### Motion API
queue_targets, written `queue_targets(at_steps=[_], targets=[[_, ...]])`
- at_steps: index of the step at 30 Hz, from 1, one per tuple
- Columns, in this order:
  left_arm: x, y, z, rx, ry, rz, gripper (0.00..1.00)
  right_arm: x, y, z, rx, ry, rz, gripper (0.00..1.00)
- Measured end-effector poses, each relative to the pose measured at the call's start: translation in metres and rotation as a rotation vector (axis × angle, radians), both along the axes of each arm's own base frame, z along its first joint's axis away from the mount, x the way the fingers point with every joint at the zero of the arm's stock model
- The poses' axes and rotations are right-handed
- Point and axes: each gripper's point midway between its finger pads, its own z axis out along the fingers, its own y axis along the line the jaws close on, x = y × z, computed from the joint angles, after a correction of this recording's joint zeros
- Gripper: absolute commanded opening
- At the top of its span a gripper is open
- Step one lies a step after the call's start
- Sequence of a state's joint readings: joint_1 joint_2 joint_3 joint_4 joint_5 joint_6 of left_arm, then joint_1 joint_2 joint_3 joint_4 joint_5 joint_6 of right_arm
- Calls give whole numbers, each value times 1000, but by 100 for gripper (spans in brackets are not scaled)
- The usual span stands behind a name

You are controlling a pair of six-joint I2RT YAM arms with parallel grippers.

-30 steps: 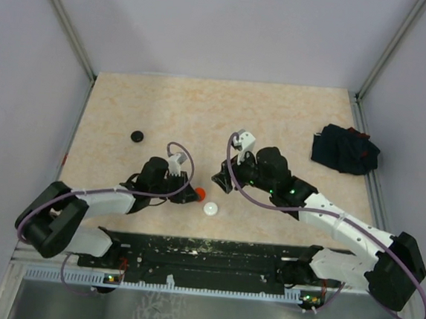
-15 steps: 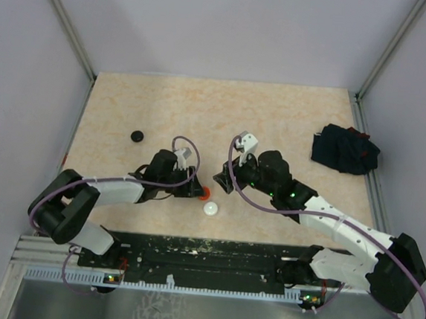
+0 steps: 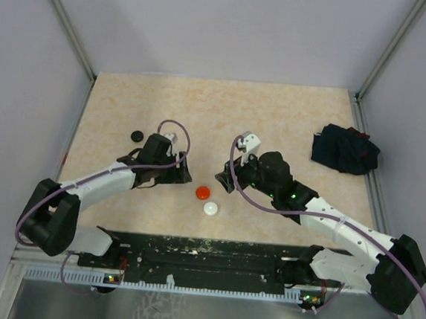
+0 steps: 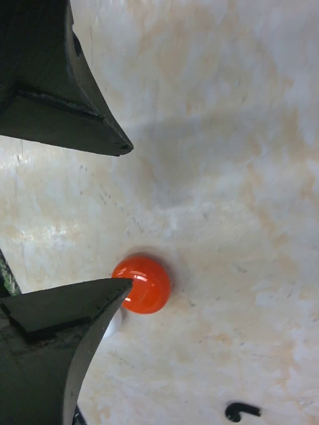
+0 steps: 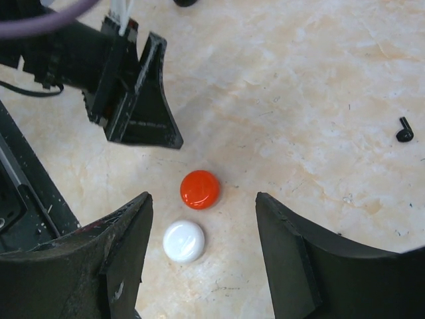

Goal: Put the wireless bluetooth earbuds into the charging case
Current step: Place the charging case at the center of the board, then pick up the charging case at the center of the board.

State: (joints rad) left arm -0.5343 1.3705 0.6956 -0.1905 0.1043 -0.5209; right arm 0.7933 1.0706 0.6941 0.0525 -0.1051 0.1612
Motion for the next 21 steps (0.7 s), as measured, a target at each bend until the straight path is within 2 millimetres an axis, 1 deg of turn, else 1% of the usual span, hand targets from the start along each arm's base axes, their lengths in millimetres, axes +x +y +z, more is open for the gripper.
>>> queue_targets(at_steps=[1,3,7,10,12,13,15,17,18,21], targets=[[4,5,3,14,-7,13,82,0,-1,-1,-2,5,-5,65],[15,23,9,56,-22,48,86,-1,-3,-5,-8,27,-17,67],[41,67,21,133,-55,147,90,-3,-8,-13,-30,81,-49,70],[64,98,33,185,-86,225,92,-3,-9,-14,-54,116,-59,71],[82,113,42,206,-104,279,93,-3,-11,-13,-64,133,-74,82],[93,120,46,214,-113,306,93,-3,-12,-13,-66,142,-81,87],[112,131,49,228,-120,358,96,-4,-15,-17,-73,165,-101,89],[127,140,47,241,-105,412,99,-5,-18,-19,-77,178,-119,91],[136,144,43,248,-89,443,98,-4,-21,-18,-75,180,-138,92],[147,151,33,269,-44,506,94,0,-31,-7,-53,156,-204,92]])
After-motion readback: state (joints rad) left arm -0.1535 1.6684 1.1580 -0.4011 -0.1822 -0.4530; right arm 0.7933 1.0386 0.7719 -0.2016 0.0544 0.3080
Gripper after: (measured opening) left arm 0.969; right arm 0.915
